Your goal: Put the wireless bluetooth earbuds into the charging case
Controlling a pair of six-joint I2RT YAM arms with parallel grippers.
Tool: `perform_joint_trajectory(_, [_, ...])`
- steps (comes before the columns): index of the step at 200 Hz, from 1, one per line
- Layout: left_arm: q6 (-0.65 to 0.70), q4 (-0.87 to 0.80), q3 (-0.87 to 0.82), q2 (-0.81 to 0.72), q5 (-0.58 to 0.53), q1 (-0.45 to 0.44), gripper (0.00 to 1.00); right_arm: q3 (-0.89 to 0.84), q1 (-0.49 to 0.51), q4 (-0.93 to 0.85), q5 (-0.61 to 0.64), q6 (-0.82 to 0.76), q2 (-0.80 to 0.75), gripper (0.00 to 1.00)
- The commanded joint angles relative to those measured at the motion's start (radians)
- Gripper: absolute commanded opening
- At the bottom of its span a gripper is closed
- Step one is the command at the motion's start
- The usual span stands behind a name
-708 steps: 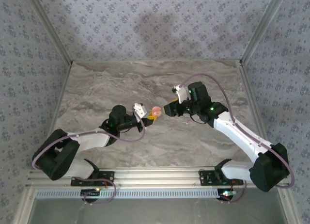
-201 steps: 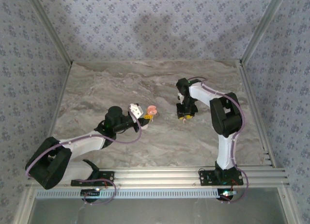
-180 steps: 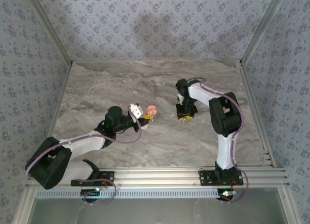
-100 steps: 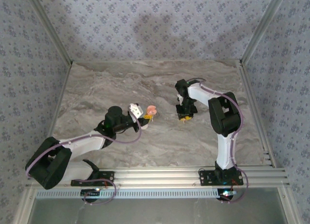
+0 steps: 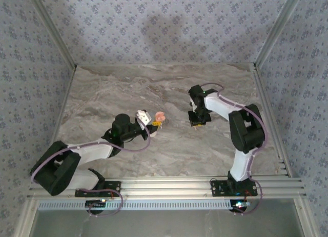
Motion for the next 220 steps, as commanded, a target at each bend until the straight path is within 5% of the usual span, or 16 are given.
perform_joint_trajectory(1, [-0.027,0.136,-0.012,0.04,-0.041,-0.025,0.17,-0.079,-0.007,0.131,-0.035,0.041,-0.115,0.2])
perform_joint_trajectory(112, [-0.072,0.444,0.049,0.277,-0.071,-0.119,0.17,-0.495,0.049,0.901,-0.235,0.078,-0.634,0.19])
perform_joint_trajectory(220, [-0.127,0.505,0.083,0.296,-0.079,-0.131,0.17,-0.619,0.128,1.186,-0.304,0.121,-0.691,0.2])
